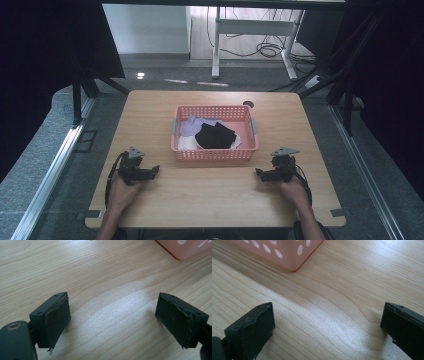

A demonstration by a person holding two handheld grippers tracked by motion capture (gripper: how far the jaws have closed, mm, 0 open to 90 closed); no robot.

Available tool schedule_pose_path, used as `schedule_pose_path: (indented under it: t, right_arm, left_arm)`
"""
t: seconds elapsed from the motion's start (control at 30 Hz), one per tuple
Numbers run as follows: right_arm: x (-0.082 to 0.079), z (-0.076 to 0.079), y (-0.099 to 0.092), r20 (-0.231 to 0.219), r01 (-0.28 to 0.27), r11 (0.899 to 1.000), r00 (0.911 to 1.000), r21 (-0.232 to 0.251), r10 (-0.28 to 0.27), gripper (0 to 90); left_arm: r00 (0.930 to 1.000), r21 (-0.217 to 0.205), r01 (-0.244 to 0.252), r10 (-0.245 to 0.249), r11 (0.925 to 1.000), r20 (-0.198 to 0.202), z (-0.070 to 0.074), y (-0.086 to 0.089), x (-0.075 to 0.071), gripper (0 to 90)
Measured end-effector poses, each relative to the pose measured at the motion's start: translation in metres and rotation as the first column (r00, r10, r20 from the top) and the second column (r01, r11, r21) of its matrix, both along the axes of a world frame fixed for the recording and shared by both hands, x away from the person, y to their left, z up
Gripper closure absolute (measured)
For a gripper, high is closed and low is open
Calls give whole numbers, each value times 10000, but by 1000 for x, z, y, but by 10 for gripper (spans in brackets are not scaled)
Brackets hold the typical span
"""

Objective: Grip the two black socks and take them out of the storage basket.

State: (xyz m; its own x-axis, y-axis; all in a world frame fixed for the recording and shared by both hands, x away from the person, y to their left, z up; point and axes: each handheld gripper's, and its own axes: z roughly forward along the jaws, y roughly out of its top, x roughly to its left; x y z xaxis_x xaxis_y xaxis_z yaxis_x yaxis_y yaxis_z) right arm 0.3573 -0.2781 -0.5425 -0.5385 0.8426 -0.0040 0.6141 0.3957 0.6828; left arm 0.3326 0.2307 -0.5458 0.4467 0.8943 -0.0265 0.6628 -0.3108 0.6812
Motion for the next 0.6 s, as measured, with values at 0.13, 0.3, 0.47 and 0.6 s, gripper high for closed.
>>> schedule_pose_path:
  t: [0.13,0.3,0.47,0.6]
  right_arm:
    - [0,0,0,-3,4,10000,10000,-2,-4,0]
    - [0,0,0,-31,19,10000,10000,-6,-19,0]
    - [1,1,1,-73,21,10000,10000,-41,-22,0]
    - [1,1,1,-160,72,9999,9998,-105,-74,0]
  left_arm:
    - [9999,77,-139,139,9999,4,0,-1,0,108]
    - [9999,45,-168,168,9998,-28,0,-1,0,109]
    - [9999,40,-165,165,9999,-31,0,-1,1,102]
    - [9999,39,-168,169,9999,-31,0,-1,1,101]
